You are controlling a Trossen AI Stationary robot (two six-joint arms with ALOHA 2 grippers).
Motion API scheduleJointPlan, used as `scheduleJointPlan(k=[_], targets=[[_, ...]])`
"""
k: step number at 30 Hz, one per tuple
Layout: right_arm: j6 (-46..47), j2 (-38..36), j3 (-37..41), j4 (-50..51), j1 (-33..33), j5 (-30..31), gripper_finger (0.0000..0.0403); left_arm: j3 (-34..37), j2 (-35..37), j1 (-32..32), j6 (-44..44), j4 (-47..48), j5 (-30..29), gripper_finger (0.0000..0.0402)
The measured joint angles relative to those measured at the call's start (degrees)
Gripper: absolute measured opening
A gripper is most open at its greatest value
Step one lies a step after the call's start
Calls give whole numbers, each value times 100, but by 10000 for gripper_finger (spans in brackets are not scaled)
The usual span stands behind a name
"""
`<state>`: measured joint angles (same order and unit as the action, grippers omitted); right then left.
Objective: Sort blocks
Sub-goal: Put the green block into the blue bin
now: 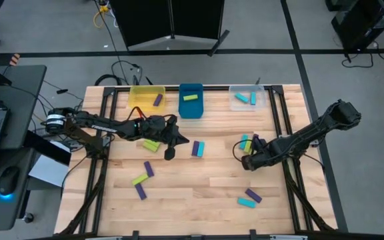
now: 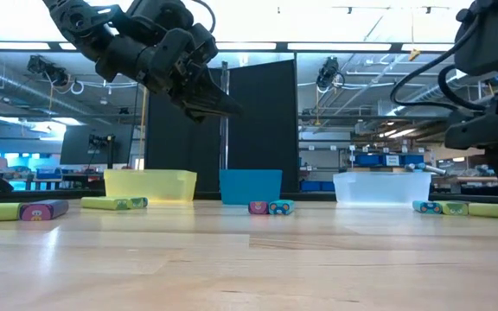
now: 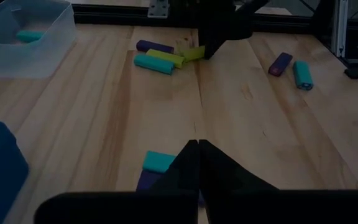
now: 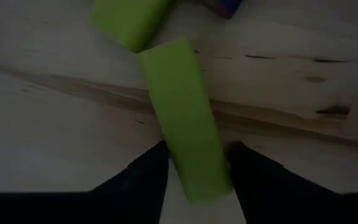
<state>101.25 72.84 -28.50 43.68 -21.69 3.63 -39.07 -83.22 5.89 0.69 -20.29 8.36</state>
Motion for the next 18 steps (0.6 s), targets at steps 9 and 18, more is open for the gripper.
scheduleJointPlan(k=[9, 18], targets=[[-1141, 14, -74, 8, -2, 110, 117, 0, 0, 7, 607, -44, 0, 12], [-3115, 33, -1077, 297, -9, 869, 116, -8, 0, 314, 2157, -289, 332, 12]])
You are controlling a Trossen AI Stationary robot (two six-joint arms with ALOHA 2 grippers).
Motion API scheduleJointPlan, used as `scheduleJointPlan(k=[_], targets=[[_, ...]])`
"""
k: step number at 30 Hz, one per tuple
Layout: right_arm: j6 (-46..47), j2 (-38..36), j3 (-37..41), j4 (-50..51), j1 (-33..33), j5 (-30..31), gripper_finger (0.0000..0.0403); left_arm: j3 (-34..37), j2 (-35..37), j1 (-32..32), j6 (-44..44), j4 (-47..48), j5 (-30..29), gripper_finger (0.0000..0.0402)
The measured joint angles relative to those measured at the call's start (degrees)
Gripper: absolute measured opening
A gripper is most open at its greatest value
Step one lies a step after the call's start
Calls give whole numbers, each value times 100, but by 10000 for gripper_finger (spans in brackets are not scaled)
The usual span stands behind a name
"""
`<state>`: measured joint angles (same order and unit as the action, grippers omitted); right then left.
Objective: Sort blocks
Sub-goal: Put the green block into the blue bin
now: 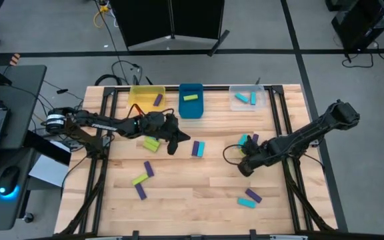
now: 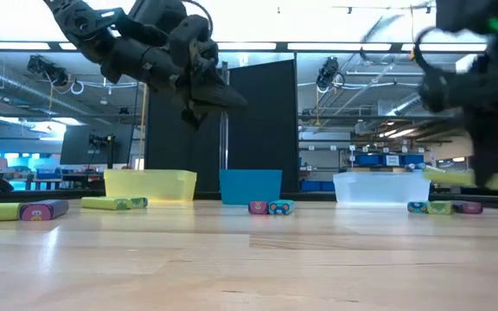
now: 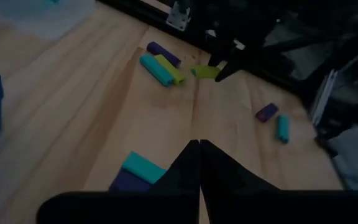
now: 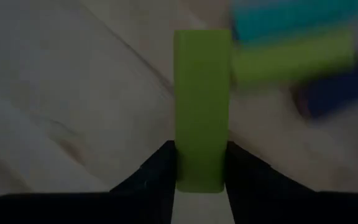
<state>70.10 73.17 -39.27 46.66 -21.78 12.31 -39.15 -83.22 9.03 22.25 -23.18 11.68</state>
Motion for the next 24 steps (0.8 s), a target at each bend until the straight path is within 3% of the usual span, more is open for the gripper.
scheduleJointPlan(k=[5, 11, 18, 24], targets=[[-1186, -4, -542, -93, 296, 904, 117, 0, 0, 311, 178, 16, 370, 12], [-3362, -7, -1060, -497, 1561, 1046, 117, 3, 0, 644, -334, -339, 425, 12], [-5843, 211, -1770, -1332, 3336, 271, 117, 360, 0, 1118, -258, -1253, 1035, 12], [-7276, 1313, -3064, -1248, 4190, -240, 117, 567, -2, 1513, -346, -1812, 1329, 12]])
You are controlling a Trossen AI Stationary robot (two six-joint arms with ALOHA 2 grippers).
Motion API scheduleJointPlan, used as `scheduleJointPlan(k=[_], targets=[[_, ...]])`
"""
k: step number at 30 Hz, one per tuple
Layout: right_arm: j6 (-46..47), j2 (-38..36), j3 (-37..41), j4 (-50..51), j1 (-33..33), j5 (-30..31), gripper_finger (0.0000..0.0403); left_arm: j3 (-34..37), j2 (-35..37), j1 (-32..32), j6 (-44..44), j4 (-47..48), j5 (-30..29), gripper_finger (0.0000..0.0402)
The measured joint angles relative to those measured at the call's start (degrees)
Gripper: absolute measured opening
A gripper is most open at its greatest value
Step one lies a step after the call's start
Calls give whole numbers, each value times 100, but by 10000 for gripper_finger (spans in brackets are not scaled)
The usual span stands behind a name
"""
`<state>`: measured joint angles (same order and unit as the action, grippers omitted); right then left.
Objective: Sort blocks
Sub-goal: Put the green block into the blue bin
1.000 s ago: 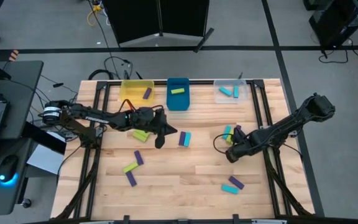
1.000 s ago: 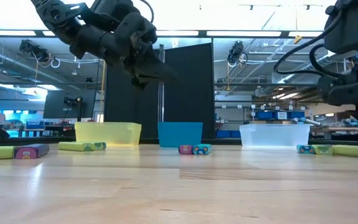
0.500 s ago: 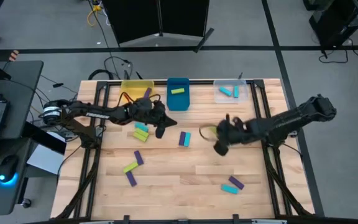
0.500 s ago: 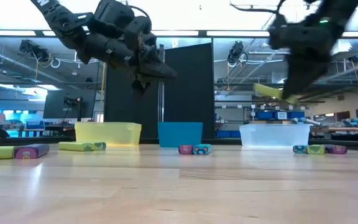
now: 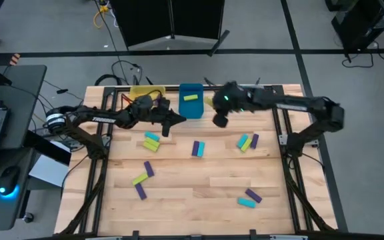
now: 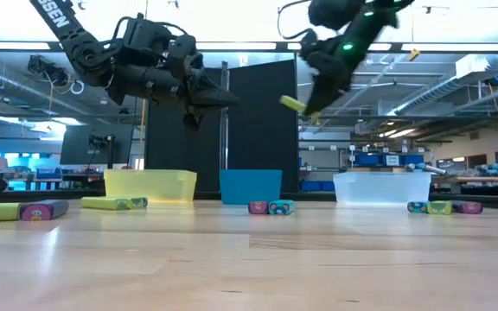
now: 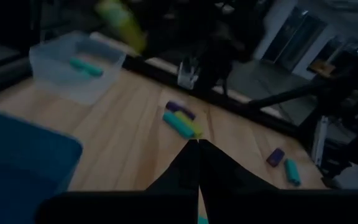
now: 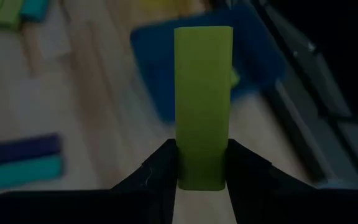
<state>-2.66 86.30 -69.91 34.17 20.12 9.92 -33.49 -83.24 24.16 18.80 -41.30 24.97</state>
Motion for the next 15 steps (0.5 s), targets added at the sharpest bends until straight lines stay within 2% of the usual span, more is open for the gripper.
scheduleJointPlan(k=[5, 10, 15], targets=[[-1013, 1119, -1335, 347, 345, -416, 117, 1, 2, 101, -18, -141, 168, 12], [-1887, 2242, -2597, 1092, 500, -485, 117, 1, 2, 98, -48, -223, 236, 12], [-2507, 3124, -3327, 1466, 596, -595, 117, 1, 2, 59, -51, -267, 234, 12]])
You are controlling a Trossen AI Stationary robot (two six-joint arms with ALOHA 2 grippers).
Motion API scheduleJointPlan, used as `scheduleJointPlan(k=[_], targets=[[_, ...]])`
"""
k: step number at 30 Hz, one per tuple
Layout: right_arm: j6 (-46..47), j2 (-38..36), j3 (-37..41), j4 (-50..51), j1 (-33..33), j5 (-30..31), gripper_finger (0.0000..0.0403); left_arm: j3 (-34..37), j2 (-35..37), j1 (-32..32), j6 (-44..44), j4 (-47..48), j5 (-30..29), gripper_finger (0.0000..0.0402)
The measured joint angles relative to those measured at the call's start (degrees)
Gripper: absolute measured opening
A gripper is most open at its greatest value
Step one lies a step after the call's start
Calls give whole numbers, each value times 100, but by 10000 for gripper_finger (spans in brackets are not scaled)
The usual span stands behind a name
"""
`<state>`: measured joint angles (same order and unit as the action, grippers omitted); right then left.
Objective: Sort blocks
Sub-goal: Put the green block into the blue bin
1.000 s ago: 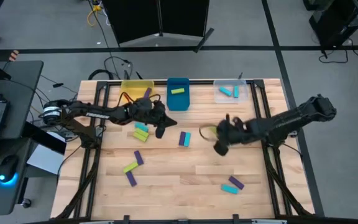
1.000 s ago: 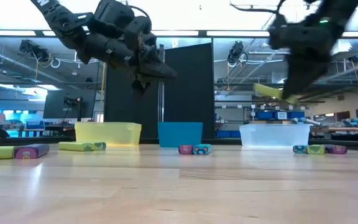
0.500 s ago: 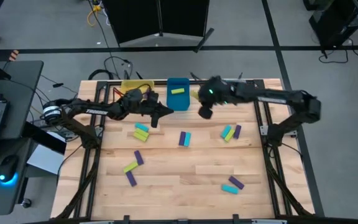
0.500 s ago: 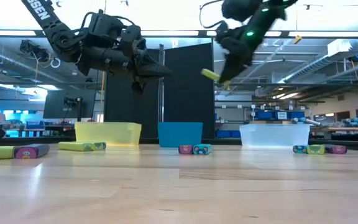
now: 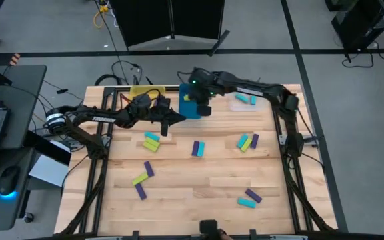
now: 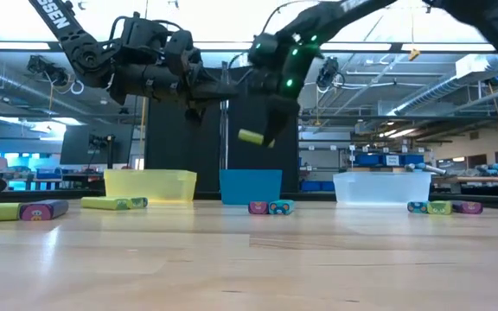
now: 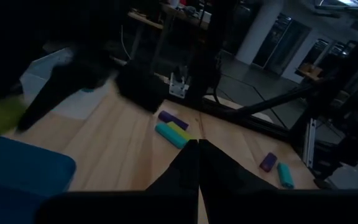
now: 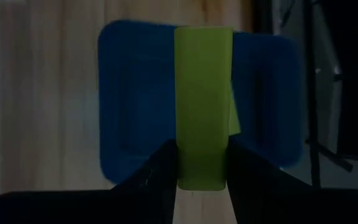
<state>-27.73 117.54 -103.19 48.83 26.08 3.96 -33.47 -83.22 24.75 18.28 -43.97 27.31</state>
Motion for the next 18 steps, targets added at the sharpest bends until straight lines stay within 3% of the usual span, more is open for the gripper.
scheduleJointPlan(k=[8, 18], targets=[[-498, 736, -187, 78, 135, -114, 117, 0, 0, -50, -69, 0, 2, 12], [-590, 1093, -187, -144, 217, -258, 117, 0, 0, -52, -133, 2, -1, 12]])
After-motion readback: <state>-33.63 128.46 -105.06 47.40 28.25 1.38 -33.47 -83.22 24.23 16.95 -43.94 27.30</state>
